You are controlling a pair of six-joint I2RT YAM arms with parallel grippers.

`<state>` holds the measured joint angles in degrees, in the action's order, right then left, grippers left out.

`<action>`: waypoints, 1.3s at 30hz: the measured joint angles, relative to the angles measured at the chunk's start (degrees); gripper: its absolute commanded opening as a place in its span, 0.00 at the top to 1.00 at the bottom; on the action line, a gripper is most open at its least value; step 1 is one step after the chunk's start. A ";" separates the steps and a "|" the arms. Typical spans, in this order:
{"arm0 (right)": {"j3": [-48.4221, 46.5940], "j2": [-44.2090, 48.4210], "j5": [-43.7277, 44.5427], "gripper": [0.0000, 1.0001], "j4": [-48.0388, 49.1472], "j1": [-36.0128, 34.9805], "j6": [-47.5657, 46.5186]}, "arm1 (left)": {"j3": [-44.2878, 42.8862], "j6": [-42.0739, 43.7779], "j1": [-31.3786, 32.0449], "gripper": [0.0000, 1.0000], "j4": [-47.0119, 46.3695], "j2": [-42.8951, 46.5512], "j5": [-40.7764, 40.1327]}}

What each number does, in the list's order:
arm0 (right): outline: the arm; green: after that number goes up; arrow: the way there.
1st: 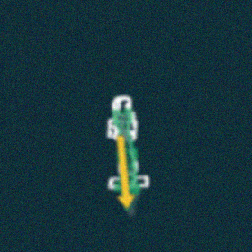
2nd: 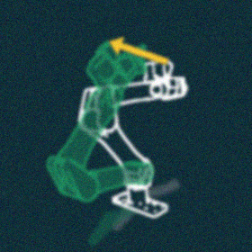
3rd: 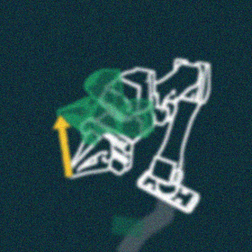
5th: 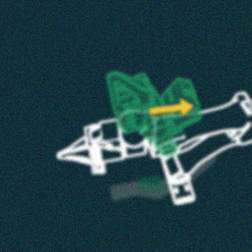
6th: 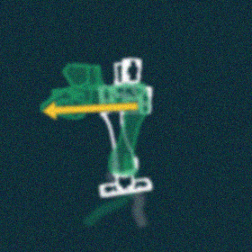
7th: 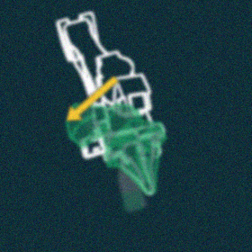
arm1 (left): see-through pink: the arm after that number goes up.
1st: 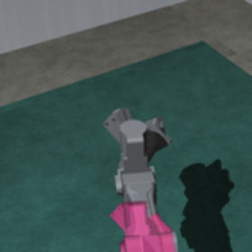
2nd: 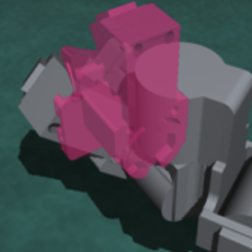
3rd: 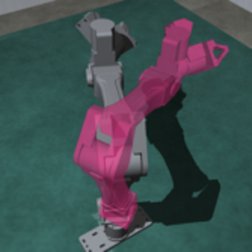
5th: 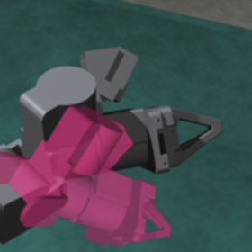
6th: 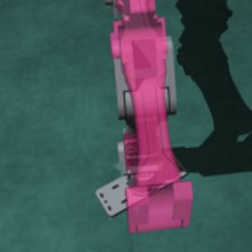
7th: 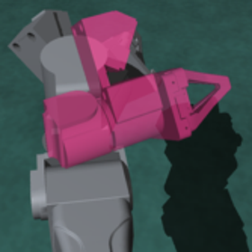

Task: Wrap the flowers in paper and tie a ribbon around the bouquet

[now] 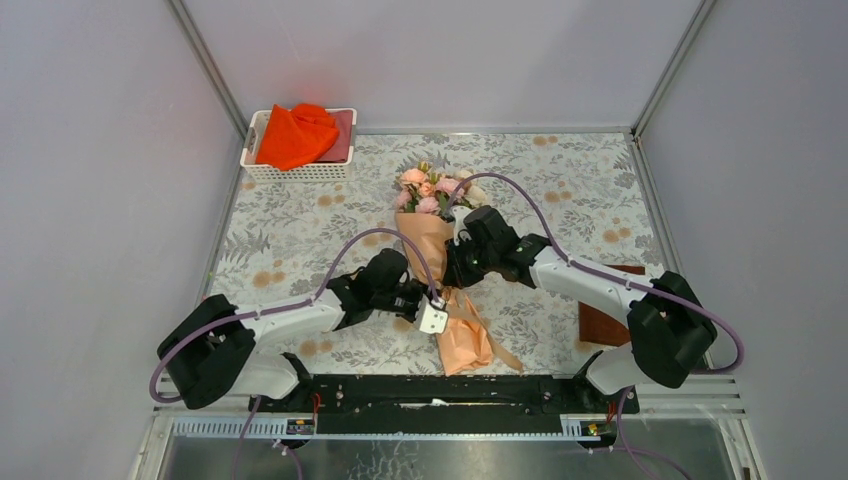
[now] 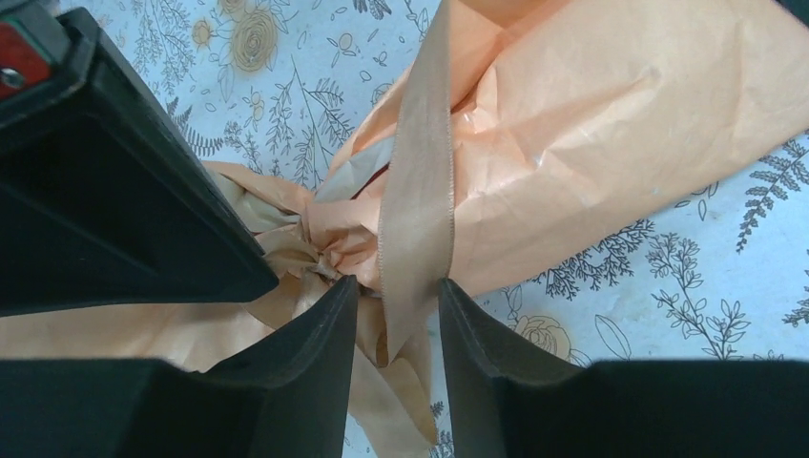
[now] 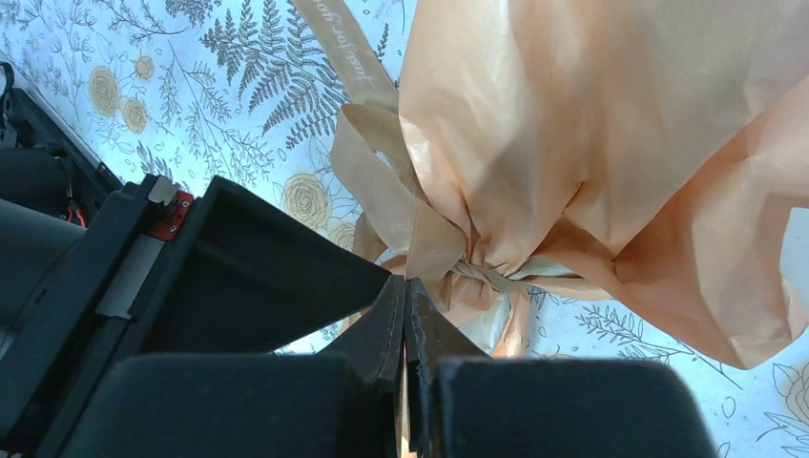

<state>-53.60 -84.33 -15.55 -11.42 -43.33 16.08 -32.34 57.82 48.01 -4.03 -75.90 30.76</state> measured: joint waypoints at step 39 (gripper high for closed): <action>-1.09 1.60 1.31 0.64 2.32 1.44 -0.33 | -1.05 -34.12 -5.27 1.00 -8.81 -1.68 -0.55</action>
<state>-54.70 -82.74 -14.24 -9.10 -41.89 15.75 -33.39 23.70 42.74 -12.84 -77.58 30.22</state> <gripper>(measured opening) 0.388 0.006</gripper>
